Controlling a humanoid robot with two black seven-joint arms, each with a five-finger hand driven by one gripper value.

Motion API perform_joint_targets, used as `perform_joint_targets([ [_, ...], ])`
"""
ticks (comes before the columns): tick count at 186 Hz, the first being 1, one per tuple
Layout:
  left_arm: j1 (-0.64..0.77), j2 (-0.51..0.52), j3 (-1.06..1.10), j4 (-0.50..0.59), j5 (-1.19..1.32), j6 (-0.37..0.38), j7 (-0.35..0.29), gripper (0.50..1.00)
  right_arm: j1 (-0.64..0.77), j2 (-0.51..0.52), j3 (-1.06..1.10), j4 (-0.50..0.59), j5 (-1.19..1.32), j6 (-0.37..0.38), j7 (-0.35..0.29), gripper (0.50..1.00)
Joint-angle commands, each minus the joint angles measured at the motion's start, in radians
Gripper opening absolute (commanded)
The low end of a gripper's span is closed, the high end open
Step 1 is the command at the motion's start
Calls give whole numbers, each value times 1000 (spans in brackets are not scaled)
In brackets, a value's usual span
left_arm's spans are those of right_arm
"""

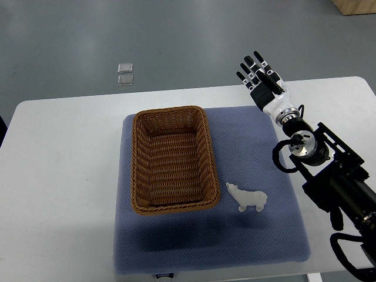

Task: Place white bear in brown basket with right hand
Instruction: 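Move the right hand over the table toward the white bear figurine, then lower the right hand down onto the white bear beside the basket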

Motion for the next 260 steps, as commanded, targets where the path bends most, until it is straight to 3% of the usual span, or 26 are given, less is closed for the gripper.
perform_joint_targets([
  [1,0,0,-1,0,0,0,0,1000,0,0,0,1,0,1,-2,924],
  [51,-2,0,-3,0,-2,2,0,1000,5,0,-71,4,-9,6,-8,924],
  [69,-3,0,-3,2,0,2,2,1000,29,0,-158,13,-15,13,-37,924],
  [109,-5,0,-3,-3,0,0,2,1000,183,-190,-413,58,-218,33,-135,921],
  [155,-9,0,-3,-4,0,0,3,1000,454,-451,-842,214,-534,214,-259,924],
  [188,-14,0,-1,-3,0,0,3,1000,663,-534,-1114,283,-566,337,-328,924],
  [208,-14,0,-3,-4,0,0,3,1000,733,-577,-1151,346,-561,409,-402,924],
  [221,-15,0,-3,-4,0,0,3,1000,752,-604,-1149,406,-552,452,-416,926],
  [260,-15,0,-3,-4,0,0,5,1000,749,-650,-1157,529,-466,454,-420,924],
])
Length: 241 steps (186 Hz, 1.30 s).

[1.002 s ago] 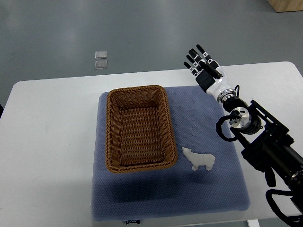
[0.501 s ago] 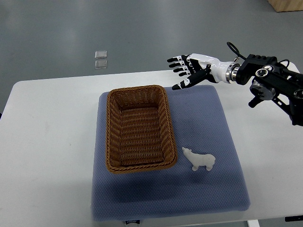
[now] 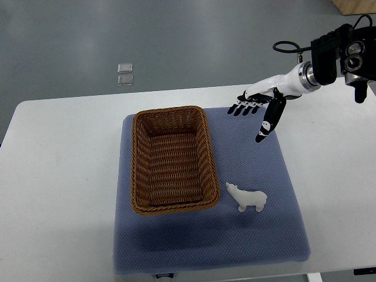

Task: Place white bear in brown basket with right hand
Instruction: 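Lower the right hand down onto the white bear beside the basket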

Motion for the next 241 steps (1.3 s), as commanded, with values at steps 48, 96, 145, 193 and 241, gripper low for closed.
perform_joint_targets([
  [48,-2,0,1,0,0,0,1,1000,-93,-34,10,60,135,-45,-4,924],
  [96,-5,0,3,0,0,0,1,1000,-173,-71,15,95,138,-66,-4,924],
  [145,-5,0,4,0,0,0,1,1000,-266,-77,70,127,139,-111,-4,924],
  [193,-5,0,4,2,0,0,1,1000,-378,-77,133,153,138,-175,0,921],
  [241,-5,0,7,8,0,0,1,1000,-446,-80,160,169,129,-214,8,921],
])
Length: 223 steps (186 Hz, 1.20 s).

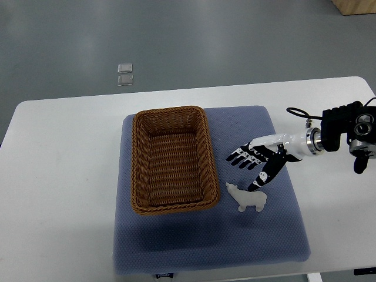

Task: Place white bear in brown basket with right hand
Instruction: 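Lower the right hand down onto the white bear beside the basket, then close the right hand fingers around the white bear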

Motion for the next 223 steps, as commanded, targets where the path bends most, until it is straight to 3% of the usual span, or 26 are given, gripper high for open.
perform_joint_targets([
  [1,0,0,2,2,0,0,0,1000,-27,-3,6,7,-2,-15,3,921],
  [116,0,0,2,5,0,0,0,1000,-149,-17,51,42,-61,-78,66,901],
  [223,0,0,3,5,0,0,0,1000,-211,-1,51,55,-139,-147,124,825],
])
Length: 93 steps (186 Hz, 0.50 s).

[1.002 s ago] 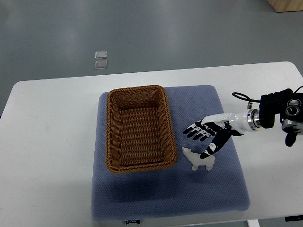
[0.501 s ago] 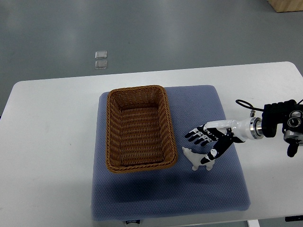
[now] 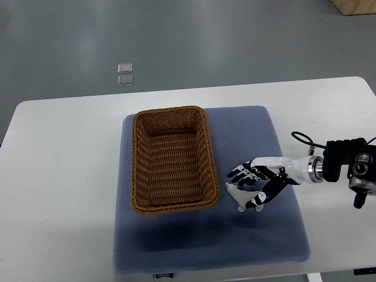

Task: Place white bear in brown basket with right hand
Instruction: 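Close the right hand fingers around the white bear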

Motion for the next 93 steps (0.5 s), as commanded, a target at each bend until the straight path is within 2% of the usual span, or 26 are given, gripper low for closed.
perform_joint_targets([
  [1,0,0,0,0,0,-1,0,1000,-6,2,0,0,-8,-4,7,825],
  [31,0,0,0,0,0,1,0,1000,-19,2,0,0,-34,-4,21,797],
  [76,0,0,0,0,0,1,0,1000,-40,4,0,0,-66,-10,41,791],
  [93,0,0,2,0,0,1,0,1000,-40,2,0,0,-80,-12,46,727],
])
